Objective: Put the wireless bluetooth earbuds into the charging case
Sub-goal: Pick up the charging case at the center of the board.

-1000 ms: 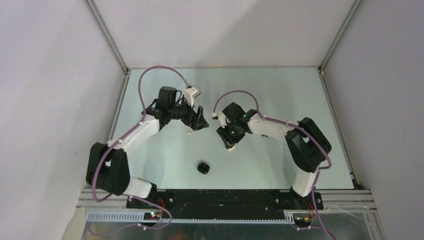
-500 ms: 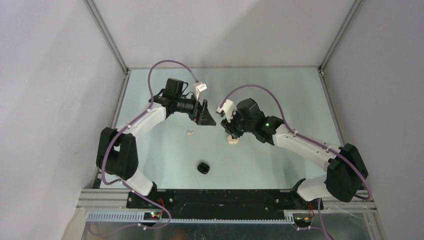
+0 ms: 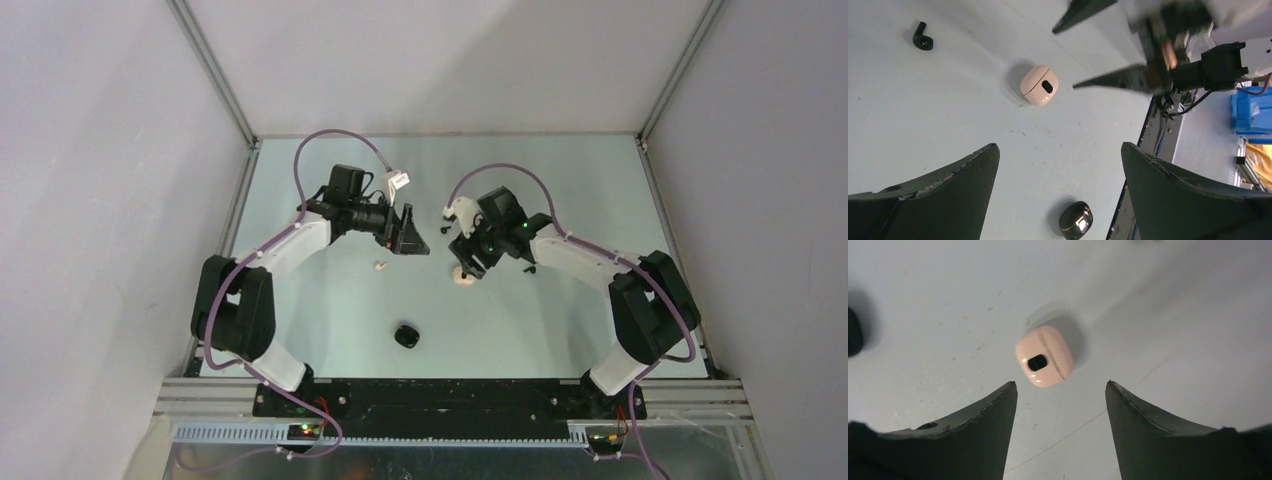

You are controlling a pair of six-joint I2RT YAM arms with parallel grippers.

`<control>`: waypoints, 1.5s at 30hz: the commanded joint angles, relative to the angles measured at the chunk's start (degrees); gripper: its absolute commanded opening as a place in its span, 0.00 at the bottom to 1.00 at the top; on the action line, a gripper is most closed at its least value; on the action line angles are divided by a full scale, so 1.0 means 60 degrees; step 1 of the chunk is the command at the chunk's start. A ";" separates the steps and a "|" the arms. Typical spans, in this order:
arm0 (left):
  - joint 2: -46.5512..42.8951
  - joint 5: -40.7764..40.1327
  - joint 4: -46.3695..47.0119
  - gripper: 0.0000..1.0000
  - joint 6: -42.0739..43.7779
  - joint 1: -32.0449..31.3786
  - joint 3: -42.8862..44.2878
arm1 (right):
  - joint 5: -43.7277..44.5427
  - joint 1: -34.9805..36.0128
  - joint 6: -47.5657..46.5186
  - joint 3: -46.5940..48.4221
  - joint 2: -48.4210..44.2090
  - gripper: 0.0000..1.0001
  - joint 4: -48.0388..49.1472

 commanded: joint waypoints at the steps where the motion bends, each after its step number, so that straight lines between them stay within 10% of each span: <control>1: -0.0567 -0.0018 0.0345 0.99 -0.0104 0.0241 -0.0036 | 0.0153 0.0548 -0.1990 -0.0495 -0.0227 0.71 0.0460; 45: -0.0662 -0.0322 0.0422 0.99 0.0229 0.0320 -0.0186 | -0.3263 -0.0888 -0.3243 0.4108 0.4267 0.69 -0.4627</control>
